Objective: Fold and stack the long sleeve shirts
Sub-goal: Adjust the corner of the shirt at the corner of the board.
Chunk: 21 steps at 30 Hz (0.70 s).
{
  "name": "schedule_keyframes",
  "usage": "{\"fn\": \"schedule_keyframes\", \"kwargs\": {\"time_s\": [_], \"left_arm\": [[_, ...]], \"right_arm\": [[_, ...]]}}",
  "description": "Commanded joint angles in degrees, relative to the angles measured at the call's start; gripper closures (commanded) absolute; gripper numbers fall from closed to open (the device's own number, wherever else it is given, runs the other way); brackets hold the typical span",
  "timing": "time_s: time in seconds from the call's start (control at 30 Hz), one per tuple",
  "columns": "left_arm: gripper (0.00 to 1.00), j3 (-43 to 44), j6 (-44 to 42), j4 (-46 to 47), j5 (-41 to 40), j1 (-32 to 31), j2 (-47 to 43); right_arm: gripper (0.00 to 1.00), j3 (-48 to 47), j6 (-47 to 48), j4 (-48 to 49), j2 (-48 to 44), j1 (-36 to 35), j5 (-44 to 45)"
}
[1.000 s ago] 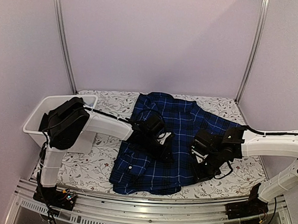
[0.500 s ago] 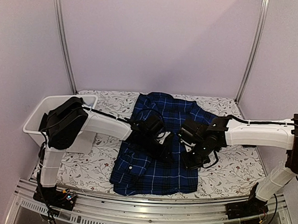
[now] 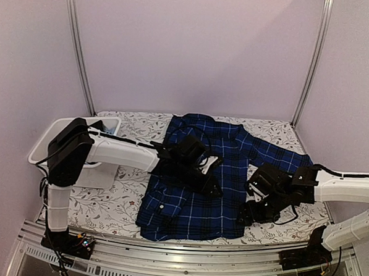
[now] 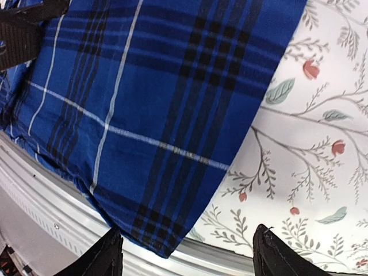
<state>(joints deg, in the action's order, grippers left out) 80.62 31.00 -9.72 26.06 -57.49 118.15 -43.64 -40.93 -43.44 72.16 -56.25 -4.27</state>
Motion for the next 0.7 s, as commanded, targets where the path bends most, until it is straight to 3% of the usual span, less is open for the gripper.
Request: {"fn": "schedule_keyframes", "kwargs": {"time_s": [0.0,0.17,0.3,0.37,0.5,0.67], "left_arm": [[0.57,3.3,-0.12,2.21,2.53,-2.34,2.79],[0.58,3.29,2.76,5.55,3.92,-2.47,4.55],[0.59,1.49,4.15,6.46,2.97,-2.54,3.7],[0.6,-0.45,4.48,7.14,2.08,-2.6,2.26],[0.61,-5.21,4.02,8.67,0.4,-2.62,-1.86],[0.62,-12.13,1.56,15.49,-0.91,-4.05,-8.29]], "right_arm": [[0.21,6.87,-7.67,11.34,-6.54,-0.34,-7.81],[0.13,14.81,-11.28,24.13,-7.32,-0.35,-11.72],[0.15,18.86,-13.78,32.91,-7.96,-0.35,-12.2],[0.26,18.29,-14.08,34.11,-7.68,-0.38,-11.95],[0.71,13.13,-13.02,30.33,-6.61,-0.36,-10.81],[0.93,6.31,-10.78,25.7,-4.3,-0.12,-10.29]]}}
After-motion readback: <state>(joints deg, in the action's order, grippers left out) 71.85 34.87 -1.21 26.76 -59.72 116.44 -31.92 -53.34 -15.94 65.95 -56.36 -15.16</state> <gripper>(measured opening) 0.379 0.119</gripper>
